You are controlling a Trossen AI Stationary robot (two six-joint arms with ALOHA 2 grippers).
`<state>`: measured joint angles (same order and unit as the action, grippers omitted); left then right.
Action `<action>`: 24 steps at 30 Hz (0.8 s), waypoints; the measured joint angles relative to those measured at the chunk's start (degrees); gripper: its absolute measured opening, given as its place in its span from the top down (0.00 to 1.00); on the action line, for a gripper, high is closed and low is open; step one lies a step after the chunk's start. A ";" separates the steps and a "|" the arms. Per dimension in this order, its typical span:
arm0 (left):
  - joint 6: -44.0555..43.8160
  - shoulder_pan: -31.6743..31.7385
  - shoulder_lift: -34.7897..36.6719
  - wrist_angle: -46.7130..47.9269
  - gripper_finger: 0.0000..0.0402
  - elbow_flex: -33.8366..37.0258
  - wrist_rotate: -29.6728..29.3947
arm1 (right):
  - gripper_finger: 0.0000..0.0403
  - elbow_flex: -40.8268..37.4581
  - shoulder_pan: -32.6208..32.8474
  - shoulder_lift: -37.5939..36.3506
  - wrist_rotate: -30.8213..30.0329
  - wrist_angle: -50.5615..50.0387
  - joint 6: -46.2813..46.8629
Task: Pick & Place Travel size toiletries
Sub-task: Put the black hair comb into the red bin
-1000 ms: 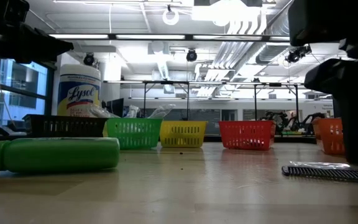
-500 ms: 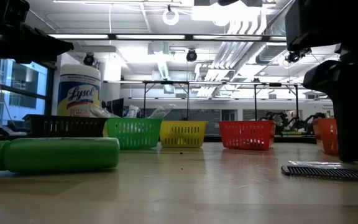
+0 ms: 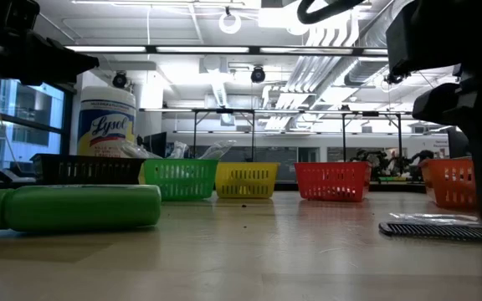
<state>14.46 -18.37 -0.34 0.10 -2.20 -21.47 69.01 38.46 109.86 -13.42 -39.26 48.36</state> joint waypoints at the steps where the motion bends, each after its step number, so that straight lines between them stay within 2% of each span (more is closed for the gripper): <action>1: 0.00 0.00 0.00 0.00 1.00 0.00 0.00 | 0.98 0.00 0.00 0.00 -0.04 0.00 -0.02; 6: -0.02 -0.02 0.00 0.00 1.00 0.00 0.00 | 0.99 -0.01 0.00 -0.27 -0.98 -0.19 -0.64; 10: -0.02 -0.01 -0.01 0.00 1.00 0.00 0.00 | 0.99 -0.04 0.00 -3.31 -1.39 -0.81 -1.99; 24: -0.81 0.00 0.00 0.00 1.00 0.00 0.02 | 1.00 -0.26 0.15 -21.06 -6.70 -0.70 -14.20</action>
<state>13.65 -18.37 -0.34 0.10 -2.20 -21.45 68.75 38.61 88.81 -20.12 -39.97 34.16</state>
